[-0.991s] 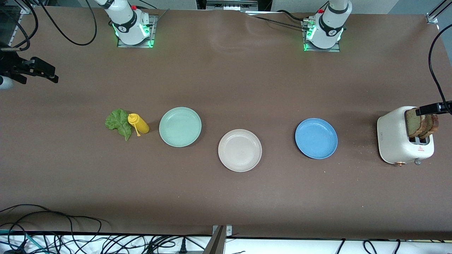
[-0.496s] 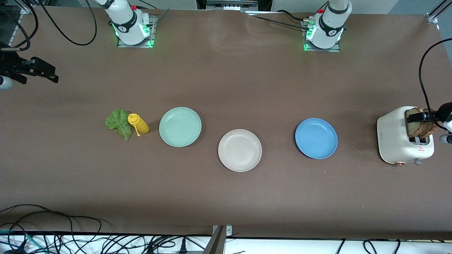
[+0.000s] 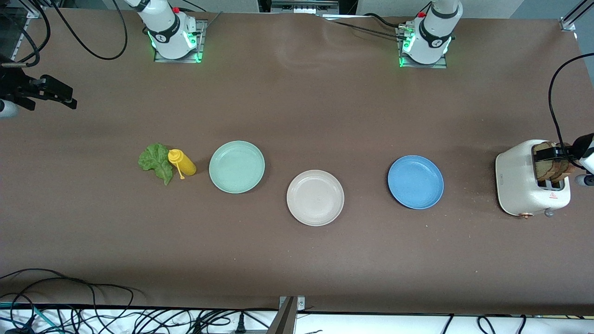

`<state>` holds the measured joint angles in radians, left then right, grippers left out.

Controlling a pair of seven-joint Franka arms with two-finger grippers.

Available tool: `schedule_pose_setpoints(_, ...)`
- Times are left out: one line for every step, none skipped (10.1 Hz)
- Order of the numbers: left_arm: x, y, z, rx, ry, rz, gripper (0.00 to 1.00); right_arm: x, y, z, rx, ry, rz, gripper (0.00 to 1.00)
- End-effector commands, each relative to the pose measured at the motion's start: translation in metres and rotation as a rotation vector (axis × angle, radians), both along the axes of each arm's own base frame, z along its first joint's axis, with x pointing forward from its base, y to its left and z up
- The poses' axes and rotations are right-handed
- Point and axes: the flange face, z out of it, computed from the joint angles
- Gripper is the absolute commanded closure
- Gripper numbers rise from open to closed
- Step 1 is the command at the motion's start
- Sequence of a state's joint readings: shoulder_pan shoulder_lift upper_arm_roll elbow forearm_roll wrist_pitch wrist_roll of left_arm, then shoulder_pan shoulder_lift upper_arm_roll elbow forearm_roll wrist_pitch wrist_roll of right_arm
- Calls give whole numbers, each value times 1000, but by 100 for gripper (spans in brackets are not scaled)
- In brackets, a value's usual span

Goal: Make sandwich on beige plate with both arms
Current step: 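Lower the left gripper onto the bread slice in the toaster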

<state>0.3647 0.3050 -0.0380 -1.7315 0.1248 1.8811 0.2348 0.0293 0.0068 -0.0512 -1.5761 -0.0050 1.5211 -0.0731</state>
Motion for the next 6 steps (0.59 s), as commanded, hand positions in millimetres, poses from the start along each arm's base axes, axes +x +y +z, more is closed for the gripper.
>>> schedule_pose_setpoints(-26,0,-4,26,-22,-27,0,-4,1,4,0,1,-10,0)
schedule_pose_setpoints(-30,-1,-11,25,-24,-29,3,-4,1,4,0,3,-10,0)
schedule_pose_setpoints(-35,4,-11,25,-23,-19,18,-4,1,4,0,3,-10,0)
schedule_pose_setpoints(-37,5,-12,24,-19,-24,49,-4,2,4,0,3,-8,0)
schedule_pose_setpoints(-38,9,-12,17,-18,-51,76,-4,1,4,0,3,-10,0)
schedule_pose_setpoints(-40,16,-10,13,-20,-75,90,-4,1,4,0,3,-10,0)
